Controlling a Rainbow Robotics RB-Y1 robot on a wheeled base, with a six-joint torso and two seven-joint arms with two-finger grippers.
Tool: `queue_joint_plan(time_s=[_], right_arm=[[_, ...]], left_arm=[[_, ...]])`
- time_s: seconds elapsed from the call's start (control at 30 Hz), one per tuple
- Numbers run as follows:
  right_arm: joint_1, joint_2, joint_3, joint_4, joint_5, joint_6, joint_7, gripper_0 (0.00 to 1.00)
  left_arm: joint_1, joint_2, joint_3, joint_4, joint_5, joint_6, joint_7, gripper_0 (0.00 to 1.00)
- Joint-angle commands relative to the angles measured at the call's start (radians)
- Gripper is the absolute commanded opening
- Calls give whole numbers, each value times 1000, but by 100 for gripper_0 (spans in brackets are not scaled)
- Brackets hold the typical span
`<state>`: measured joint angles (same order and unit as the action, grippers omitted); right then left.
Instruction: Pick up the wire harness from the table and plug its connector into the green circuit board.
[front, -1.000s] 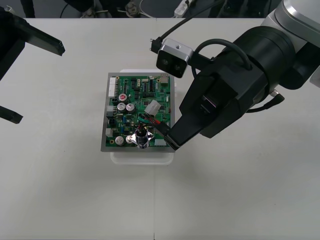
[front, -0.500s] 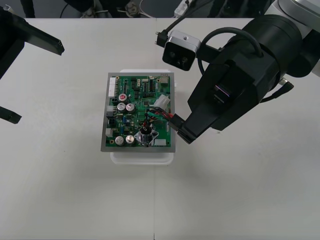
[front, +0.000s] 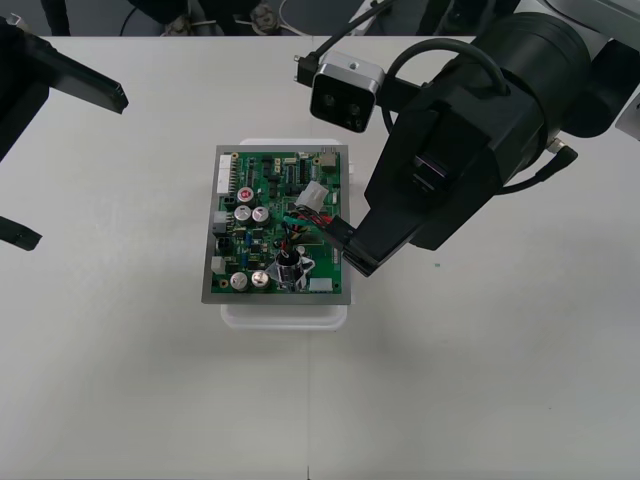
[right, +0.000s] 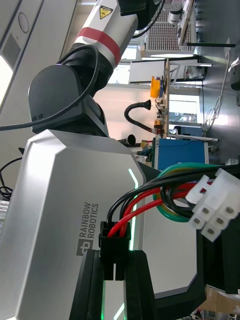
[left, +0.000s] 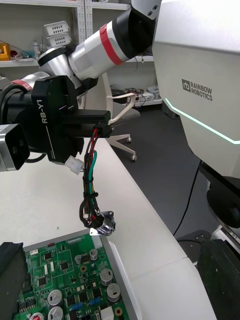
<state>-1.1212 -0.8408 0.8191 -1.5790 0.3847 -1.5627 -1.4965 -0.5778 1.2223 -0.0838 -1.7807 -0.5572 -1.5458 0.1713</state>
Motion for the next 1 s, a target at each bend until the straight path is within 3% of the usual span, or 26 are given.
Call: queue_joint_plan(time_s=[0.03,1.0], right_arm=[[-51,9,14,-39,-21,-8,-30,0],[-43,26,25,-61,-55,-8,-30,0]], left_arm=[[13,25,-14,-20,28,-25,48,100],[9,-15,-14,-36,40,-25,80,100]])
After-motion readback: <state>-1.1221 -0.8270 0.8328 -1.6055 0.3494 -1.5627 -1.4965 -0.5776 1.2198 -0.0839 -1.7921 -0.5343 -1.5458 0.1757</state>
